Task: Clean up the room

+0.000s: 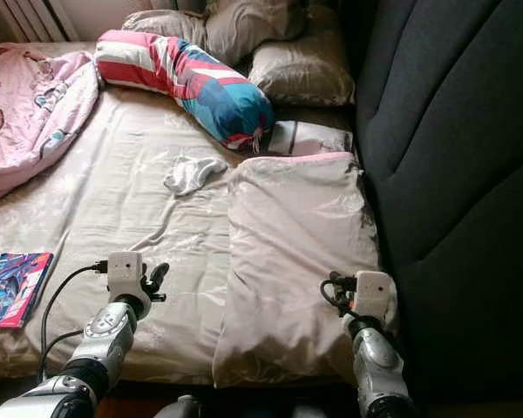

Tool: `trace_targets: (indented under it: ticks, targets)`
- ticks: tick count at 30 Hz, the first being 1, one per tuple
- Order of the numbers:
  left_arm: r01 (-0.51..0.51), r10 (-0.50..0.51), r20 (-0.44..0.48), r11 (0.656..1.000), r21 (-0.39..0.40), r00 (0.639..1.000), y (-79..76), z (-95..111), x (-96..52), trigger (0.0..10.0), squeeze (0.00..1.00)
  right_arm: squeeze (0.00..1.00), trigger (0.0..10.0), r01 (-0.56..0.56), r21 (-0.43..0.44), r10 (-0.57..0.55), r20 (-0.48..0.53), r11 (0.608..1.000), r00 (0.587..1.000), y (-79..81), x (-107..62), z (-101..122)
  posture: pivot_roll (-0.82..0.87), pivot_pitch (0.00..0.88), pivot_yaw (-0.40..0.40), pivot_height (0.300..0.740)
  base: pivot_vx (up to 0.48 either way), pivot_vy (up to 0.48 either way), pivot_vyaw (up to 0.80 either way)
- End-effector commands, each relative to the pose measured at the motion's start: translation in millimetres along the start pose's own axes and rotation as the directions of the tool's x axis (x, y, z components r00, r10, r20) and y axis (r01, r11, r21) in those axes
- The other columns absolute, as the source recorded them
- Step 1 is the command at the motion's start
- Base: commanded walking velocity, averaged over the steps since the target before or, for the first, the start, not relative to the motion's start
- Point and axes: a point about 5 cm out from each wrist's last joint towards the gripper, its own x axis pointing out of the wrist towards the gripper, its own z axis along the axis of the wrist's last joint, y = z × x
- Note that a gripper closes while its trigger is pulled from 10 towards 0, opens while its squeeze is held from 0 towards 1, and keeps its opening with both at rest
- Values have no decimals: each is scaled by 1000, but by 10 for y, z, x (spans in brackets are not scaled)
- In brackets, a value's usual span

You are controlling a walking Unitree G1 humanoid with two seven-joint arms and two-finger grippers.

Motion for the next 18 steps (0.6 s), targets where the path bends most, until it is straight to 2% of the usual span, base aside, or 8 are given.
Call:
trace_targets:
  ticks: [1, 4, 8, 18]
  targets:
    - [-4, 4, -52, 1000, -7, 999, 17, -127, -49, 10000, 0, 0, 10000, 6, -4, -6, -22, 1000, 1000, -4, -33, -70, -108, 154, 14, 740, 0, 259, 800]
    - [1, -2, -51, 1000, -6, 999, 5, -123, -45, 10000, 0, 0, 10000, 4, -3, -4, -28, 1000, 1000, 1, -35, -80, -107, 153, 17, 740, 0, 261, 658]
    - [11, -11, -49, 1000, -1, 999, -13, -112, -37, 10000, 0, 0, 10000, 12, 16, -11, -28, 1000, 1000, -5, -36, -86, -108, 151, 20, 740, 0, 262, 0]
    - [41, -40, -53, 999, 19, 998, -49, -117, -37, 10000, 0, 0, 10000, 22, 22, -21, -40, 1000, 999, 9, -46, -121, -107, 142, 29, 740, 0, 0, 0]
